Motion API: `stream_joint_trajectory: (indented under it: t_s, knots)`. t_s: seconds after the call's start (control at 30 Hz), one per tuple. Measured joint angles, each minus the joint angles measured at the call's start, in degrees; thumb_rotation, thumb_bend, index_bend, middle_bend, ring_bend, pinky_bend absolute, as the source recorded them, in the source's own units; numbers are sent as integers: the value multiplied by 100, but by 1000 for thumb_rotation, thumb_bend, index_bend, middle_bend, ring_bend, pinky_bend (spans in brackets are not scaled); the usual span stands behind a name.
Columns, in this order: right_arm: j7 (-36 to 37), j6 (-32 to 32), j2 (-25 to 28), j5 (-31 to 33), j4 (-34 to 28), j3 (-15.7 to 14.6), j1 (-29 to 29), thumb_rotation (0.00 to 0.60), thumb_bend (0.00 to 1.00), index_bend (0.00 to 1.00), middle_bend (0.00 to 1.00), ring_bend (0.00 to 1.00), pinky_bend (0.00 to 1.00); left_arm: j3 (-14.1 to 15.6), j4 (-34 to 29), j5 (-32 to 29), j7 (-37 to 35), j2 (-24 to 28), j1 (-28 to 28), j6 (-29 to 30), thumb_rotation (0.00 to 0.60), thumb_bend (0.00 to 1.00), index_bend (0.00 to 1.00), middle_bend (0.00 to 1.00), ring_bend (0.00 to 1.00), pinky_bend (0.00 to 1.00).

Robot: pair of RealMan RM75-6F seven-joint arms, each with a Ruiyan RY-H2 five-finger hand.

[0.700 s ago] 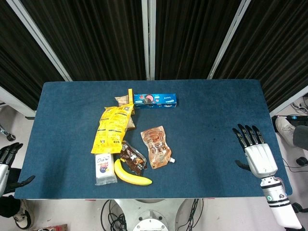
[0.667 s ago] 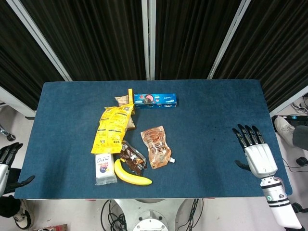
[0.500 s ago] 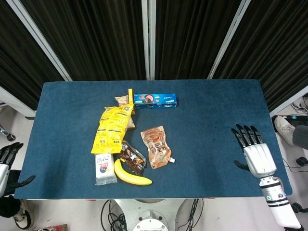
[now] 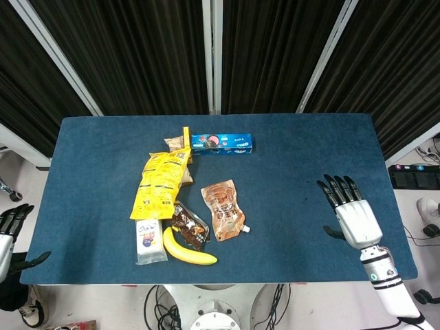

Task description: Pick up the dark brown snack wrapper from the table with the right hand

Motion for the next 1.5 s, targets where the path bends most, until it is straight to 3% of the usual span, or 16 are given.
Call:
stream_joint_trajectory:
  t_s: [0.2, 0.47, 0.67, 0.83, 1.03, 1.27, 1.5]
  knots:
    - [-581, -693, -244, 319, -279, 461, 624, 600, 0, 0, 0, 0, 0, 2, 15, -7, -22, -11, 30, 54, 453, 0, 123, 109, 119, 242]
    - [-1475, -1677, -1085, 1546, -515, 1079, 1727, 600, 0, 0, 0, 0, 0, 31, 101, -71, -108, -33, 106, 87, 457, 0, 123, 108, 119, 242]
    - [-2013, -1972, -1960, 2540, -721, 1268, 2342, 600, 0, 0, 0, 0, 0, 39, 190, -99, -204, -48, 163, 142, 455, 0, 122, 109, 119, 242]
    - [-2057, -1982, -2645, 3218, -735, 1327, 2561, 600, 0, 0, 0, 0, 0, 52, 265, -88, -272, -78, 189, 171, 452, 0, 122, 108, 119, 242]
    - [-1706, -1768, -3757, 3496, -195, 1394, 2733, 600, 0, 0, 0, 0, 0, 64, 341, -74, -364, -83, 213, 195, 454, 0, 122, 108, 119, 242]
    - [-870, -1467, -4899, 3442, 990, 1477, 2764, 600, 0, 0, 0, 0, 0, 79, 450, -79, -500, -93, 253, 222, 455, 0, 122, 108, 119, 242]
    - [-504, -1461, -5302, 3483, 1565, 1468, 2665, 600, 0, 0, 0, 0, 0, 89, 555, -82, -601, -123, 268, 214, 455, 0, 122, 108, 119, 242]
